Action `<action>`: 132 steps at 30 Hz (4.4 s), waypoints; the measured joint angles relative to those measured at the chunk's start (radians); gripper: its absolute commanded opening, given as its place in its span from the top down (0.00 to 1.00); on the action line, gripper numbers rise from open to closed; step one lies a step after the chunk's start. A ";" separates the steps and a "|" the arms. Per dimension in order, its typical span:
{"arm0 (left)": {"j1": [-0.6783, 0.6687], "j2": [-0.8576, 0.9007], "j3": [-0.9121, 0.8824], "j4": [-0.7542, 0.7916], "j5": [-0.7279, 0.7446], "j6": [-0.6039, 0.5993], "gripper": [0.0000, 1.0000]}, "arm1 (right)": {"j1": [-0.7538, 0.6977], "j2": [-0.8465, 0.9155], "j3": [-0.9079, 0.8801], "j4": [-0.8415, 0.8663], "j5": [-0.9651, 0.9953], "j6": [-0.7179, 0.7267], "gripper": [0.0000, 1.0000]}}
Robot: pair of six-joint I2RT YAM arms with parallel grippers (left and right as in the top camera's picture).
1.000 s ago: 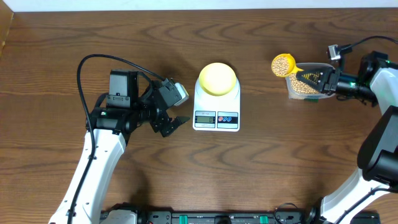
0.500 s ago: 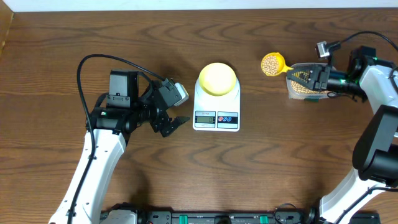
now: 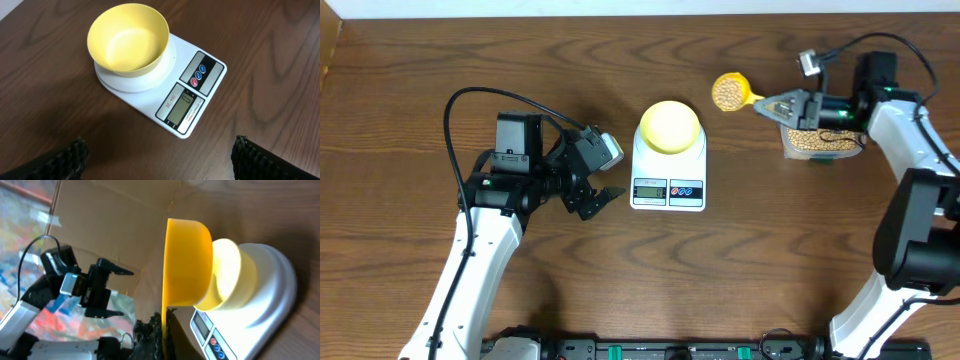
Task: Scoop item into bowl and weigh 50g on scale
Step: 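Carry the filled scoop left over the yellow bowl, then tilt the scoop to pour soybeans into the yellow bowl, then return the empty scoop right to the soybean tub, then dip the scoop into the soybeans again and lift it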
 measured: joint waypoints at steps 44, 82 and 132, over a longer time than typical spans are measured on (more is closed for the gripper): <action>0.000 0.000 0.000 0.000 0.000 0.000 0.07 | 0.518 -0.311 -0.001 0.060 1.168 -0.014 0.99; 0.000 0.000 0.000 0.000 0.000 0.000 0.07 | 0.552 -0.320 -0.001 0.090 1.288 -0.216 0.99; 0.000 0.000 0.000 0.000 0.000 0.000 0.07 | 0.023 -0.231 -0.001 -0.222 1.434 -0.091 0.99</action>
